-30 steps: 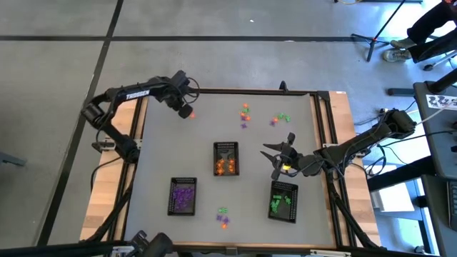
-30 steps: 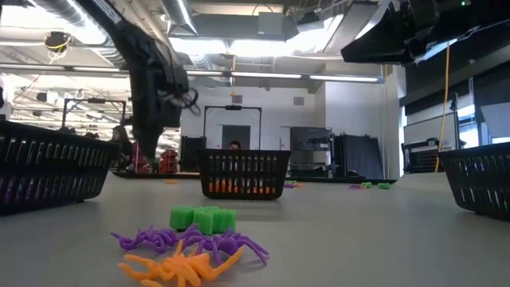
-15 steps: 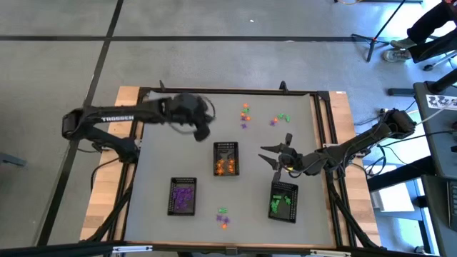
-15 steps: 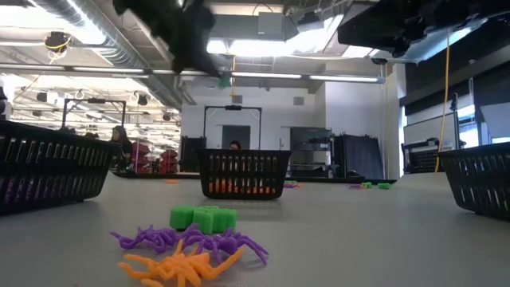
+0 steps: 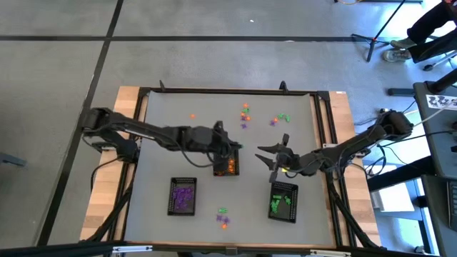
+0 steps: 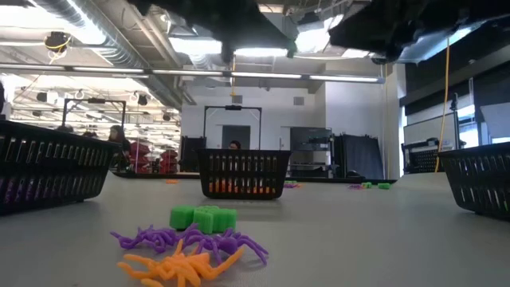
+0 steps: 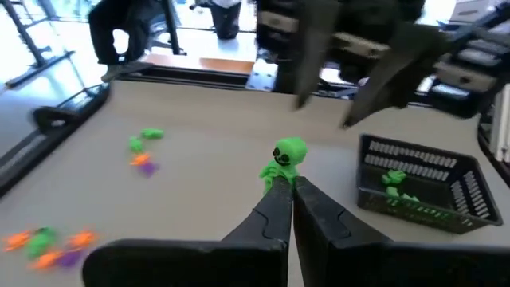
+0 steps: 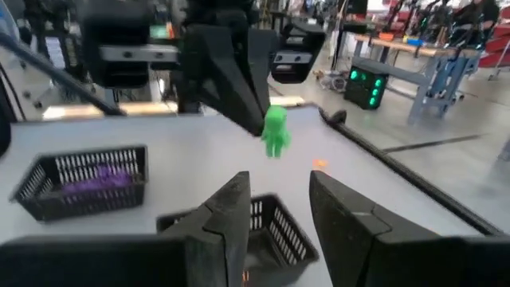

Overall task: Sort Halloween decoration
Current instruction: Put the green skeleton toy into the bottom right black bin

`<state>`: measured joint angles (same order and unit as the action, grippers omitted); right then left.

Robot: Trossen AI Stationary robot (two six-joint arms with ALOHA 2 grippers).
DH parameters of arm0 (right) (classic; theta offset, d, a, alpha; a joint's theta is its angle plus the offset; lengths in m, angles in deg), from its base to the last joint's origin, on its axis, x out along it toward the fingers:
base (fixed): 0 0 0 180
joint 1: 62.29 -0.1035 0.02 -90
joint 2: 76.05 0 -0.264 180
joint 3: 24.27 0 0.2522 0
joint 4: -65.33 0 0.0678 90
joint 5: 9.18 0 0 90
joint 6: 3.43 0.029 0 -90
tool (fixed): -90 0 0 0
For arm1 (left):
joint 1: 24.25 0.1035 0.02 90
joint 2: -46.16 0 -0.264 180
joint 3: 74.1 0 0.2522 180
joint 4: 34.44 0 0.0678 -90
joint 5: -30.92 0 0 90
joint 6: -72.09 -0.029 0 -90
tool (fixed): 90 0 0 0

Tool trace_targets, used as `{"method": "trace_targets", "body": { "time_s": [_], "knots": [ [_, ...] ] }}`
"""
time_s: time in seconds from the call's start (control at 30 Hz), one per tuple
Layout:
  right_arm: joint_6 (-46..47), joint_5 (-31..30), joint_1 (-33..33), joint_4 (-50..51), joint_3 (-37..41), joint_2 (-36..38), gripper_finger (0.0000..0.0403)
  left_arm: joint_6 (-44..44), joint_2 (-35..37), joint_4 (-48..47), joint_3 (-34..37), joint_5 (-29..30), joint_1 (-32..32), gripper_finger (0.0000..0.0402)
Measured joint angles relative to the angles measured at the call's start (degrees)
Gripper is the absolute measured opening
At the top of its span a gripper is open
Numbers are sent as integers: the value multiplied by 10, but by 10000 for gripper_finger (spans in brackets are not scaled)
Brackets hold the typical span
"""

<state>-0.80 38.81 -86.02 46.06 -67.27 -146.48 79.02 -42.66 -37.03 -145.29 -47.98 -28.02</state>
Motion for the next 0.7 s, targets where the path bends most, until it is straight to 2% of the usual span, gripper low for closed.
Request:
{"method": "trace_targets", "body": {
  "time_s": [0.17, 0.33, 0.53, 0.7],
  "knots": [
    [-12, 32, 26, 0, 0, -45, 129, 0, -52, 49, 0, -26, -9, 0],
    [-12, 42, 43, -15, 0, -73, 129, 2, -67, 61, 0, -27, -13, 0],
    [-11, 138, 69, -41, 1, -86, 129, 5, -67, 60, 0, -34, -15, 0],
    [0, 156, 74, -44, 1, -87, 129, 5, -67, 60, 0, -35, -21, 0]
  ]
}}
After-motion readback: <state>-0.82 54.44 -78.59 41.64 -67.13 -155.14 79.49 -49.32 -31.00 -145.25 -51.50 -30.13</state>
